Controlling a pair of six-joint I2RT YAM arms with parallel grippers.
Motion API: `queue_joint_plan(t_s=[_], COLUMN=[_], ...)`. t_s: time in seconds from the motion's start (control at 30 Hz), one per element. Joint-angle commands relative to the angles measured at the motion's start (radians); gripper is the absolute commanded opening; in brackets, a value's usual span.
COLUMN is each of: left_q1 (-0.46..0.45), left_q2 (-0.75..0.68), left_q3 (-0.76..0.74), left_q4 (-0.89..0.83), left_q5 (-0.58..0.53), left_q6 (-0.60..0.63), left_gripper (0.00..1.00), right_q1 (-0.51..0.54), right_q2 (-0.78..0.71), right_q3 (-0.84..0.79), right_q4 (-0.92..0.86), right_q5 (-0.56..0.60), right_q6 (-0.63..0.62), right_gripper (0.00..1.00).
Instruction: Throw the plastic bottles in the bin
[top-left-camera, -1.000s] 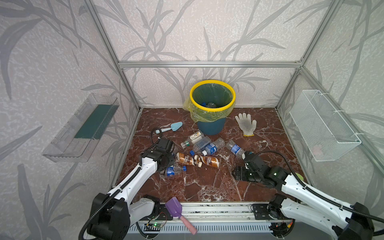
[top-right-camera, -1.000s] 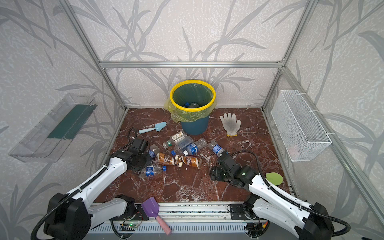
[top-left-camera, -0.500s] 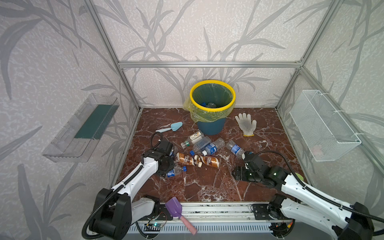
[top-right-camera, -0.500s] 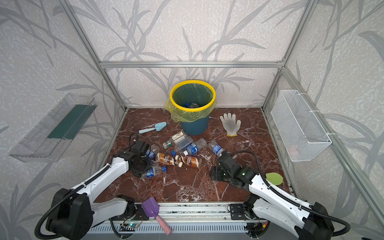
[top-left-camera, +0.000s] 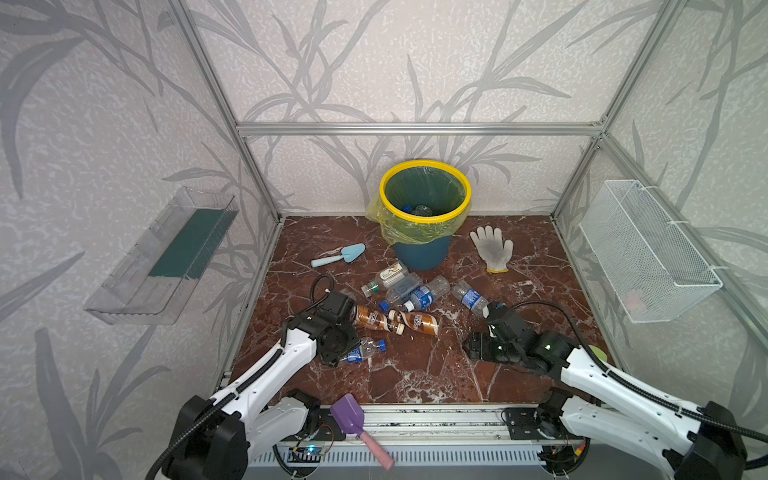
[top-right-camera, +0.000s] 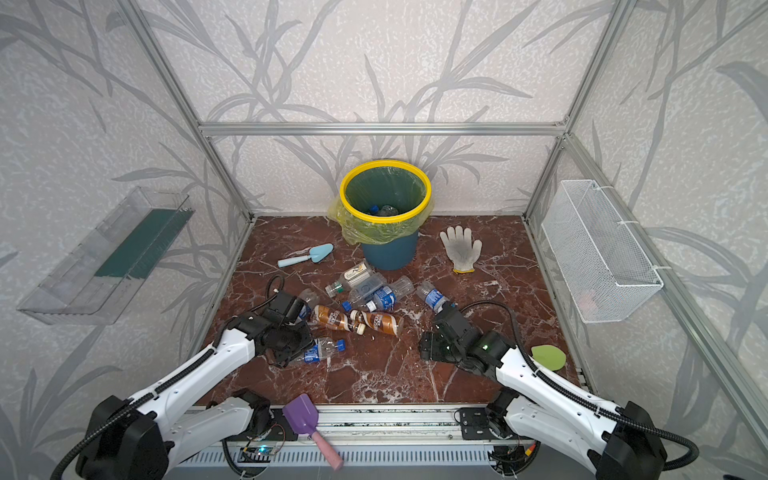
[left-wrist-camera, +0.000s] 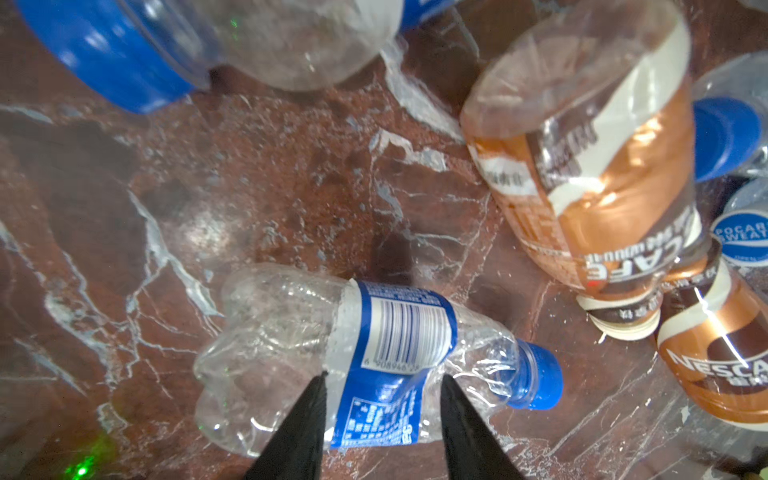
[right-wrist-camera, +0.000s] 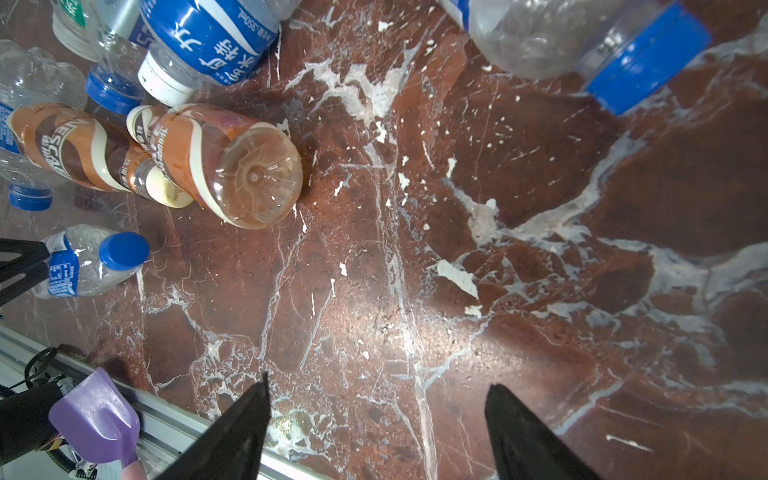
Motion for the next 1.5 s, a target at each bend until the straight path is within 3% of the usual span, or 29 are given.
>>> queue_joint_plan(t_s=[0.0, 0.2, 0.33, 0.6, 0.73, 0.87, 1.0, 1.13, 1.3, 1.47], left_q1=[-0.056, -0.176, -0.227, -0.232, -0.223, -0.204, -0.186, -0.186, -0.214, -0.252], left_q2=[0.027, 0.076, 0.045, -0.001, 0.080, 0.219, 0.311, 0.316, 0.269, 0.178], left_q3=[-0.051, -0.021, 0.070, 0.186, 0.188, 0.240, 0.233, 0.185, 0.095, 0.064], left_q4=[-0.027, 0.022, -0.038, -0.070, -0.001, -0.051, -0.058, -0.042, -0.006, -0.027], left_q5=[0.032, 0.016, -0.023, -0.142, -0.179, -0.236, -0.220, -0.169, -0.063, -0.035], left_q6=[-0.086, -0.161, -0.152, 0.137, 0.291, 0.328, 0.313, 0.279, 0.200, 0.124], left_gripper=[0.48, 0.50, 0.57, 0.72, 0.73, 0.68, 0.60, 0.56, 0.56, 0.56], right_q1=[0.005, 0.004, 0.005, 0.005, 0.005, 0.005, 0.005, 0.005, 0.004, 0.005], right_q2=[-0.008, -0.023, -0.039, -0.050, -0.057, -0.069, -0.087, -0.098, -0.089, -0.075], right_q3=[-0.011, -0.011, -0.007, -0.012, -0.012, -0.010, -0.009, -0.015, -0.017, -0.022], right_q4=[0.006, -0.007, -0.021, -0.028, -0.033, -0.046, -0.064, -0.072, -0.068, -0.051], right_q5=[0.001, 0.006, 0.016, 0.018, 0.021, 0.025, 0.030, 0.036, 0.033, 0.027], right_q6=[-0.001, -0.001, -0.003, -0.002, -0.003, -0.003, -0.003, 0.000, 0.000, 0.002], right_gripper=[0.82, 0.82, 0.82, 0.82, 0.82, 0.82, 0.82, 0.82, 0.82, 0.82])
